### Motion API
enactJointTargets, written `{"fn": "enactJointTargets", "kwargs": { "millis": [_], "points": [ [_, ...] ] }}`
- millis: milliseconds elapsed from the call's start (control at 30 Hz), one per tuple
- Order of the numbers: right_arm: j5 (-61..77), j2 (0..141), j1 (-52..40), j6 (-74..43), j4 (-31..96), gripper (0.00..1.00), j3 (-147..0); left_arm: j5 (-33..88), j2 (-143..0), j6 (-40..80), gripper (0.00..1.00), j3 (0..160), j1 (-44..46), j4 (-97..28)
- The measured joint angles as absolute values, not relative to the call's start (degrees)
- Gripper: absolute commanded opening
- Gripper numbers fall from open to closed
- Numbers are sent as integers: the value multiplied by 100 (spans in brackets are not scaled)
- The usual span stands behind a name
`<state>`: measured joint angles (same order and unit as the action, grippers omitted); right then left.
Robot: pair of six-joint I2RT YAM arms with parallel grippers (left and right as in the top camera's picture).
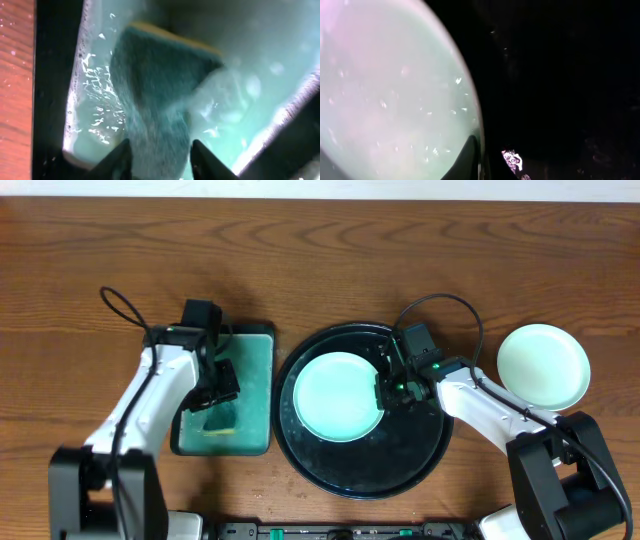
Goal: Clean dirty plates on tray and stack at the side
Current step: 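Return the sponge to the water tray with the left gripper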
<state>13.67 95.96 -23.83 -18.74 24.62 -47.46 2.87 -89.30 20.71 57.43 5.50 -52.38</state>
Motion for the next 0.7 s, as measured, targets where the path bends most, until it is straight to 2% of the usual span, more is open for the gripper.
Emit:
{"fn": "enactJointTargets", "kwargs": {
  "millis": [100,167,333,433,500,700],
  "points": [
    [1313,9596,-2394,-1813,2724,1,-4888,360,-8440,1957,64,5898,545,-5524],
    [1267,9588,-2410,-1769,3065,1,-5068,408,-7972,1935,70,6016,545,-5638],
    [1122,9400,-2443,-1673,3920,1,-5983,436,-6702,1938,72,6134,545,-5763],
    [1015,9292,-2587,-1643,3968,1,-6665,438,-6093,1935,73,6145,545,-5811],
    [910,9255,-2801,-1623,3765,1,-7107,436,-5739,1929,80,6149,545,-5815],
    [226,9201,-3776,-1415,2342,1,-7485,438,-4928,1922,81,6154,545,-5817]
  ]
}}
